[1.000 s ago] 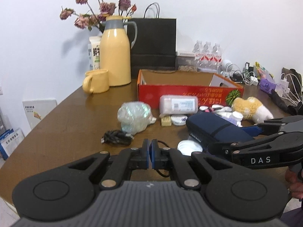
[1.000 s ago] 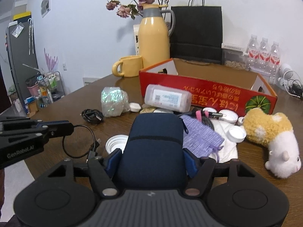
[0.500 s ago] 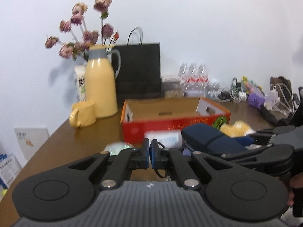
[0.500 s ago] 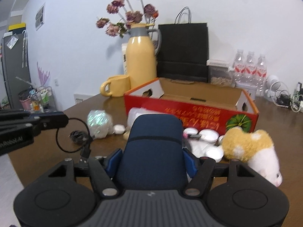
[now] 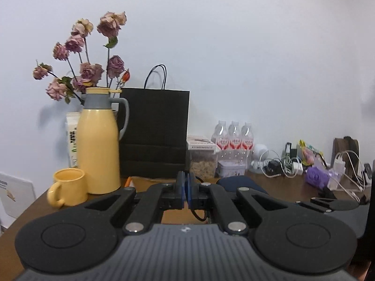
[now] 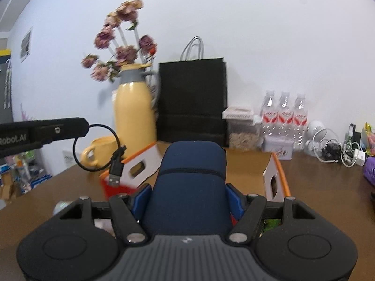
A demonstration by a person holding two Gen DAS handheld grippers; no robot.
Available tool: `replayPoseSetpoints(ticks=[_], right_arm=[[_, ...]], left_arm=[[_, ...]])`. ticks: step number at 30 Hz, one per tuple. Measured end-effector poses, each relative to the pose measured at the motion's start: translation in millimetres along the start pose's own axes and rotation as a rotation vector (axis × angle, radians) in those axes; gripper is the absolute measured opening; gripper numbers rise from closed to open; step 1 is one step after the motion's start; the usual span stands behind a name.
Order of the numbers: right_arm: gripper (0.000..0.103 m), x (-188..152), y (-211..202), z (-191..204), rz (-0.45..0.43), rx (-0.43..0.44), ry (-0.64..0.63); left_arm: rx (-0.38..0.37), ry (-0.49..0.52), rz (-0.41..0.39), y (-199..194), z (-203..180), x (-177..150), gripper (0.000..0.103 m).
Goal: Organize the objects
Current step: 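Carry the navy pouch into the cardboard box and release it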
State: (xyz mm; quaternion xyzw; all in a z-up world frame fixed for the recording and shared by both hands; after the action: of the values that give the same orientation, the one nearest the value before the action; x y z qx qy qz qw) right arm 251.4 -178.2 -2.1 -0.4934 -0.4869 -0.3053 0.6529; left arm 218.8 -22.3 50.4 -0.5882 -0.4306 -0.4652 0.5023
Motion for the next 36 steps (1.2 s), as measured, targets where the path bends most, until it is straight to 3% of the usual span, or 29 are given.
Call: replayPoseSetpoints(ticks=[6,14,19,25,27,28,29,30,36], right_arm=[[0.067,17.7,47.3,-24.0,-0.017,-0.061,0.039],[0.067,9.7,107.7,-50.7,0.036,-0.13,0.067],[0.067,-5.1,125.5,-57.8,0.089,-0.144,0.076],[0.069,-13.6,131.7,-59.5,0.139,-0.158,0.089],[0.08,-12.7,129.6,-59.5,0.128,-0.173,0.084],[0.1,-11.6,128.0,-58.9,0.121,-0.178,0.082],[0.103,-11.1,126.1,-58.1,0.113,-0.179,0.077],[0.103,-11.2,125.4,-56.5,0.115,-0.176,0.071],[0.103,-10.6,122.4,-51.2,0.111,-0.164,0.055]], left_arm=[[0.007,-0.061,0.038,59.8,1.8,-1.2,0.003],[0.067,-0.092,0.14,126.2,24.0,-27.0,0.003],[0.082,-0.082,0.217,145.0,29.3,-48.8,0.003],[0.09,-0.069,0.234,145.2,29.1,-54.6,0.005],[0.104,-0.065,0.228,143.3,30.6,-53.6,0.015],[0.11,-0.067,0.231,142.4,31.7,-53.9,0.045],[0.122,-0.071,0.229,141.9,32.0,-52.9,0.088],[0.14,-0.07,0.215,140.4,32.9,-52.0,0.103],[0.173,-0.067,0.184,135.3,33.5,-46.1,0.103]])
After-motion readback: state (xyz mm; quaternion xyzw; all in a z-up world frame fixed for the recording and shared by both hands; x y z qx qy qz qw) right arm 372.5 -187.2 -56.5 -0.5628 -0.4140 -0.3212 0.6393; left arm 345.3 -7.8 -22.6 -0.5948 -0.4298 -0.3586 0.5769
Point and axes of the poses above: each gripper's, at about its wrist camera, not at the fingertips, and y roughly the way its jaws point, z to its left, x to its top, the point moved 7 cm from there along y, roughly the way its jaws point, and after that the axes turned 1 degree about z, right-handed, at the moved point
